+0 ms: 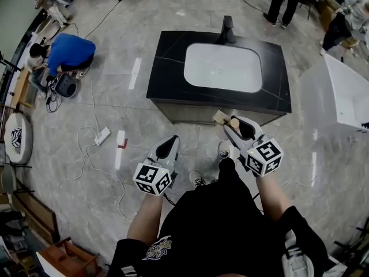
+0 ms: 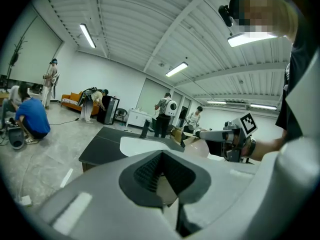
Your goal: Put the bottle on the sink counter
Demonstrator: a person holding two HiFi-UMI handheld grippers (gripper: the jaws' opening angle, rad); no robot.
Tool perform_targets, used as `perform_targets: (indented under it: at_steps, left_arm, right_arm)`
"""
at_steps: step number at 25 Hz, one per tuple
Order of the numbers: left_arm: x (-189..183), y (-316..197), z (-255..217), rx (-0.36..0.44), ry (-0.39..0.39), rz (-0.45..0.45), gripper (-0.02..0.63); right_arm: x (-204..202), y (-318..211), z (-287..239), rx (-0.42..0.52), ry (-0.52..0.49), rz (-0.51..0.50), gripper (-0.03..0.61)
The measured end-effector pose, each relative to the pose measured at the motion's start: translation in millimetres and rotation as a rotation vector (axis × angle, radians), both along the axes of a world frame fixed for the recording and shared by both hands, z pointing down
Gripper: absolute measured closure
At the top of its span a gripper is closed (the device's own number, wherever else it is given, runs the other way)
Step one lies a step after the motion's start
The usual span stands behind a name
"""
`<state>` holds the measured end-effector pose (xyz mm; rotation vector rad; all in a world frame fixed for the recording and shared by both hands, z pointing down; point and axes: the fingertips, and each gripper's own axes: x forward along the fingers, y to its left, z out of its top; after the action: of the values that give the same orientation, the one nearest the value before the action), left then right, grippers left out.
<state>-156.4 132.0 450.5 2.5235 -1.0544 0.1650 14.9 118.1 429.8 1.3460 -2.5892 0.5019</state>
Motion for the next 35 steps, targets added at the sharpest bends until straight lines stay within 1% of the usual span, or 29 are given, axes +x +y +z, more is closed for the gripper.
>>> perform_targets:
  at_steps: [5,13,28,35]
  left_arm:
    - [13.4,-16.2,-5.1,-0.002,-0.012,-0.030,0.612]
    - [53.0,-39.0,0.0,-0.019,-0.014,-0.046,0.612]
    - [116.5,-88.0,7.2,-0.040,-0.018,-0.070,0.612]
    - [138.3,-92.8,3.1,-0.040,-0.041,-0.084,0.612]
  right_arm:
    - [12.2,-22.6,-2.9,0.001,-0.005,-0.038,0.411]
    - [44.4,-49.7,4.8,-0.023,0.006,-0.083,0.411]
    - [104.6,-104.6,18.4,-0.045,-0.002,-0.111,0.411]
    - [125.9,-116.9,20.9,-0.035,-0.006,-0.131,0.411]
